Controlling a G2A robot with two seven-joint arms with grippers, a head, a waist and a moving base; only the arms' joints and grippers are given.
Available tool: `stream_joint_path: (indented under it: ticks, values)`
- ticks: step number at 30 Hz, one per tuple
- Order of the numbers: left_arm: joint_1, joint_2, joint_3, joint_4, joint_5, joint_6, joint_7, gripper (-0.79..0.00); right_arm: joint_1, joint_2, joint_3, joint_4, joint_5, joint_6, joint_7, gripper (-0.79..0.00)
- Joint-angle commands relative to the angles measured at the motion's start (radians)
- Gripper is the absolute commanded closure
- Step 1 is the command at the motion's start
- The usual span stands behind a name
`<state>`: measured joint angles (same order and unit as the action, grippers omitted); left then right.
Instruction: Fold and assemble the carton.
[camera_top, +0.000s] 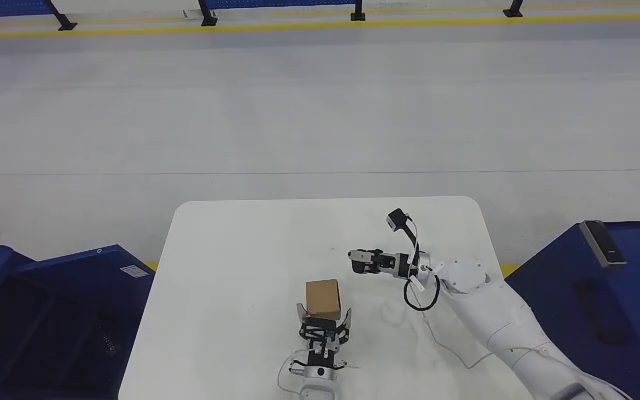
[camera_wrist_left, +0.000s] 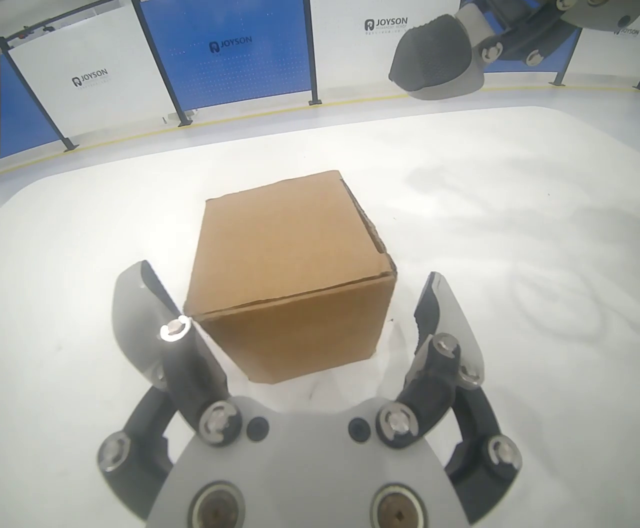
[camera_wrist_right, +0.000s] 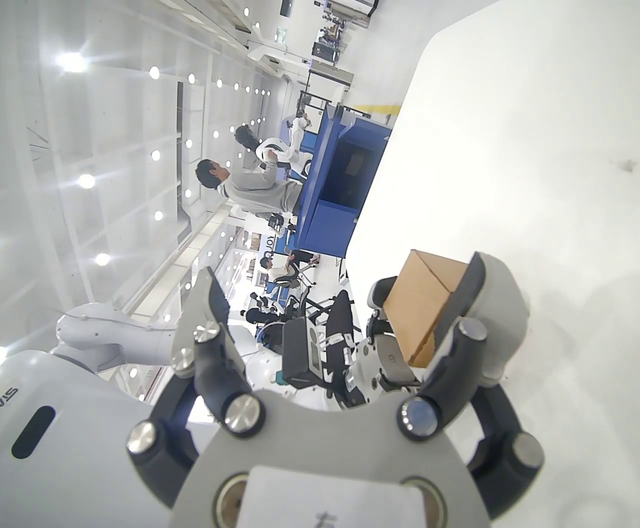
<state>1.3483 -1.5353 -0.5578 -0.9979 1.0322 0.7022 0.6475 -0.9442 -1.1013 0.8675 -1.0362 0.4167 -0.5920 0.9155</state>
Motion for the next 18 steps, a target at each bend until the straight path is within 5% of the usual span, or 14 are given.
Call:
stream_joint_path:
  ticks: [1, 5, 7, 18]
  values:
    - [-0.009, -0.006, 0.011, 0.009, -0.01, 0.006, 0.005, -0.785, 0.0, 0.0, 0.0, 0.0, 0.0, 0.0, 0.0, -0.785]
    - [-0.028, -0.025, 0.027, 0.033, -0.042, 0.027, 0.026, -0.686, 0.0, 0.0, 0.0, 0.0, 0.0, 0.0, 0.0, -0.785]
    - [-0.034, -0.033, 0.029, 0.048, -0.059, 0.036, 0.04, -0.542, 0.0, 0.0, 0.0, 0.0, 0.0, 0.0, 0.0, -0.785]
    - [-0.055, -0.063, 0.039, 0.11, -0.117, 0.049, 0.094, -0.385, 0.0, 0.0, 0.0, 0.0, 0.0, 0.0, 0.0, -0.785]
